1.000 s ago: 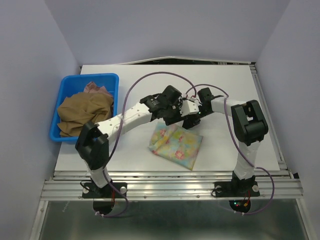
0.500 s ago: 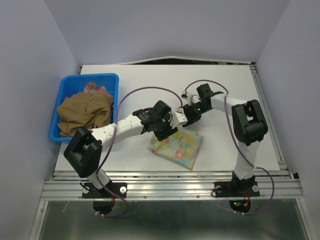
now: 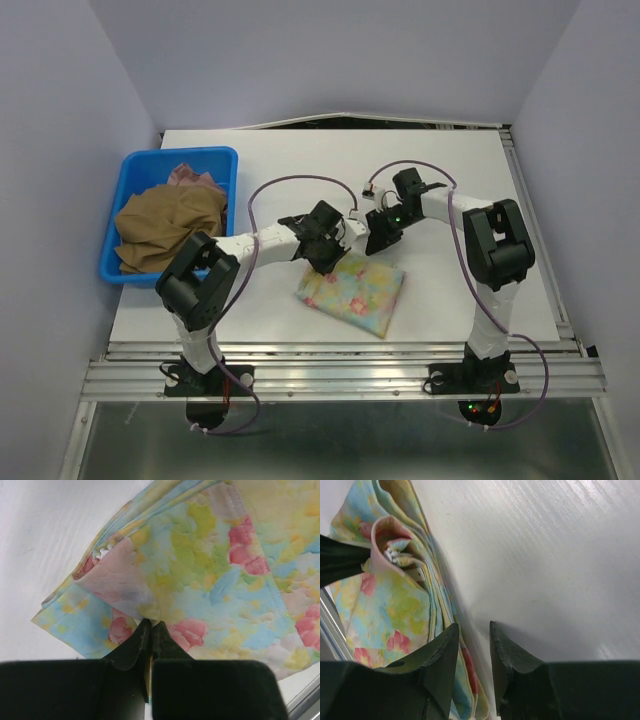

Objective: Fold and stack the skirts
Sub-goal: Fold the skirt

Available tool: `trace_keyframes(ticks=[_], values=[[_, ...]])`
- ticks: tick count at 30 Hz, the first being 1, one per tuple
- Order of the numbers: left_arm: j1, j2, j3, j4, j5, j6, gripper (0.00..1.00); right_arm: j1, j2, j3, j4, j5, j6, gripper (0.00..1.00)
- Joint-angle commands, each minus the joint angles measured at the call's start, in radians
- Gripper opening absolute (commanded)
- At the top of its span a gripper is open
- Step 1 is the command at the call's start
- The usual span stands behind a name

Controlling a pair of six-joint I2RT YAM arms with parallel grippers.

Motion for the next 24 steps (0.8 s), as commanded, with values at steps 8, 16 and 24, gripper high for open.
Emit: trace_keyframes(ticks=[8, 16, 24], values=[[0.152, 0.106, 0.04, 0.032, 0.167, -0.125, 0.0, 0.008, -0.167, 0.121, 0.004, 0.287, -0.022, 0.39], [0.234, 0.117, 0.057, 0.029, 0.252, -0.165, 0.31, 0.008, -0.326, 0.125, -0.115, 0.251, 0.033, 0.42], [0.275, 0.04, 0.097, 0.028, 0.3, -0.153, 0.64, 0.147, -0.458, -0.101, -0.082, 0.231, 0.138, 0.59]])
